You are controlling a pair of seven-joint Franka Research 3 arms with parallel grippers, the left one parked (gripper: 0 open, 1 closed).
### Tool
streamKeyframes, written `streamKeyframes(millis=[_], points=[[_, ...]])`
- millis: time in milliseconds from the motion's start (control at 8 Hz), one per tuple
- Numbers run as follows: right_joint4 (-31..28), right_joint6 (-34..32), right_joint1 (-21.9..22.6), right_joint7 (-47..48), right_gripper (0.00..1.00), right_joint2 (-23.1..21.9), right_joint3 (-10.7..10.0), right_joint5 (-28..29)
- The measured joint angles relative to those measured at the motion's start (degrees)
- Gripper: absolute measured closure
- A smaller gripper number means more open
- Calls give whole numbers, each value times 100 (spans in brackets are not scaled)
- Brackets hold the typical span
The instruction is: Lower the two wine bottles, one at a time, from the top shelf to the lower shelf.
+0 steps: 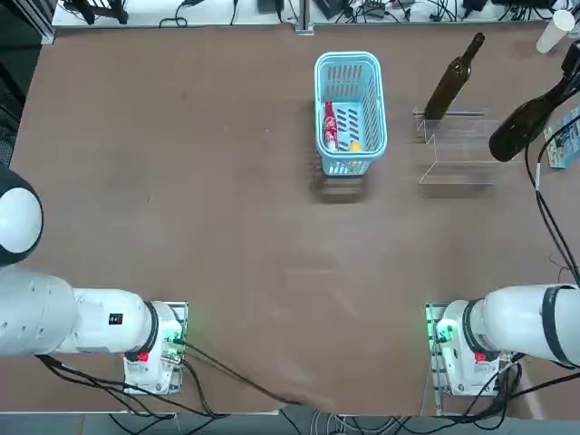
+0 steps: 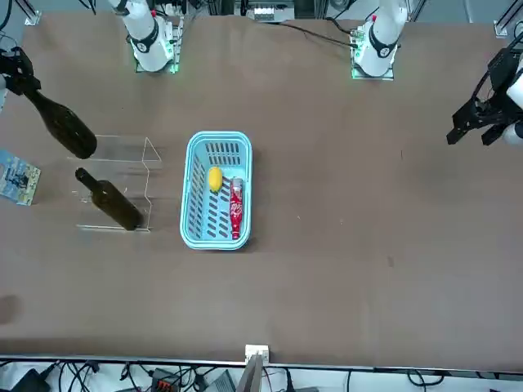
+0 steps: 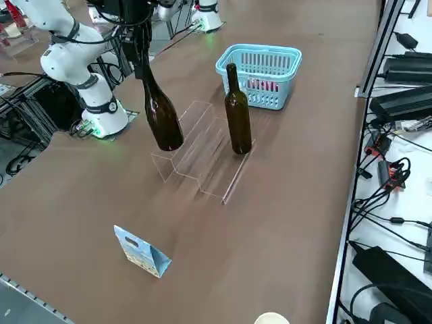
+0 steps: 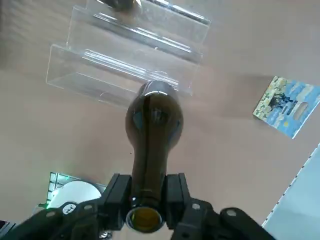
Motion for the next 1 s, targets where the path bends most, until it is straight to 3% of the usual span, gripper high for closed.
streamKeyframes(millis=[250, 500, 1000], points=[[108, 79, 1, -117, 61, 64, 23, 0], [664, 98, 5, -507, 61, 433, 98, -1], [2172, 16, 97, -1553, 61, 1868, 91, 65]])
